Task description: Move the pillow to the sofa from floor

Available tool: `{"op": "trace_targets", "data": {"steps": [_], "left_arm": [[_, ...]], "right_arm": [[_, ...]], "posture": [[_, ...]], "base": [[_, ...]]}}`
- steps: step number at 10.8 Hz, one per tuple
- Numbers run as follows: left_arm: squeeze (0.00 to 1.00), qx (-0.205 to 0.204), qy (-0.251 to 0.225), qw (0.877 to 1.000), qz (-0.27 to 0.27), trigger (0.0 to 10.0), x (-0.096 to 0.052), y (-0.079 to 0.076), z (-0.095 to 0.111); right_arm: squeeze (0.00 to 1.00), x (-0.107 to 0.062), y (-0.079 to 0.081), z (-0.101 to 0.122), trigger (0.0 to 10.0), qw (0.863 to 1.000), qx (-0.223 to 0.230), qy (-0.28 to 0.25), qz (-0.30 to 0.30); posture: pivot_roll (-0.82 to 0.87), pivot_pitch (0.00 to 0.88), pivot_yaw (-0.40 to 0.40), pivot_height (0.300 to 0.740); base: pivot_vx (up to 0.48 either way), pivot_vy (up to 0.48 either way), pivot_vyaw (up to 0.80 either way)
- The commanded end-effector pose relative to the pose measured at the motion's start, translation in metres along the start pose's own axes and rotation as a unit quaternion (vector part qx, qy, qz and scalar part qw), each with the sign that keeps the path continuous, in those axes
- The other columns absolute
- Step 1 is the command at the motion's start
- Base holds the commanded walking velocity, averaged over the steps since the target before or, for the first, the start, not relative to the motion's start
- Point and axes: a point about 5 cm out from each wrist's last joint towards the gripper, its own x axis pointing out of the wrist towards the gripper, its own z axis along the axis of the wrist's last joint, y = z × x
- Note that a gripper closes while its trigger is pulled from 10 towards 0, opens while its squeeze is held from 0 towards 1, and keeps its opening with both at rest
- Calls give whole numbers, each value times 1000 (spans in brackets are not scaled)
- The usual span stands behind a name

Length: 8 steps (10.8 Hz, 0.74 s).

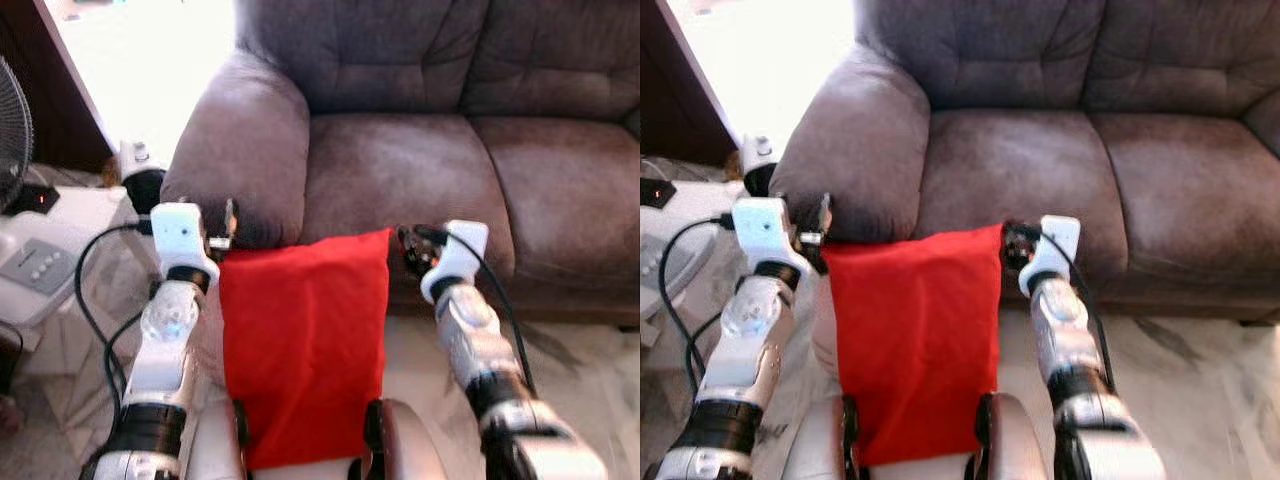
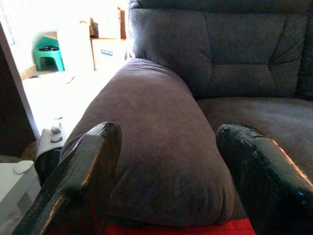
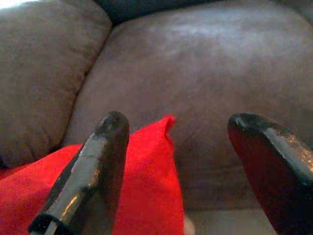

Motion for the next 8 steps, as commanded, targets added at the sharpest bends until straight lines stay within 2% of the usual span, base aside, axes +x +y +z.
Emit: {"op": "trace_targets", "data": {"steps": [1, 5, 8], "left_arm": [[0, 5, 6, 1000, -4, 10000, -2, 1, -1], [0, 5, 9, 1000, -9, 10000, -8, -1, 3], [0, -4, 13, 1000, -13, 10000, -18, -7, 8]], "right_arm": [[0, 4, -1, 1, 10000, 999, 34, 15, -3], [0, 15, 3, 11, 10000, 998, 42, 49, 17], [0, 16, 1, 13, 10000, 998, 46, 49, 19]], "posture": [[111, 174, -44, 578], [134, 219, -51, 578], [150, 307, -61, 578]], "base": [[0, 0, 0], [0, 0, 0], [0, 0, 0]]}}
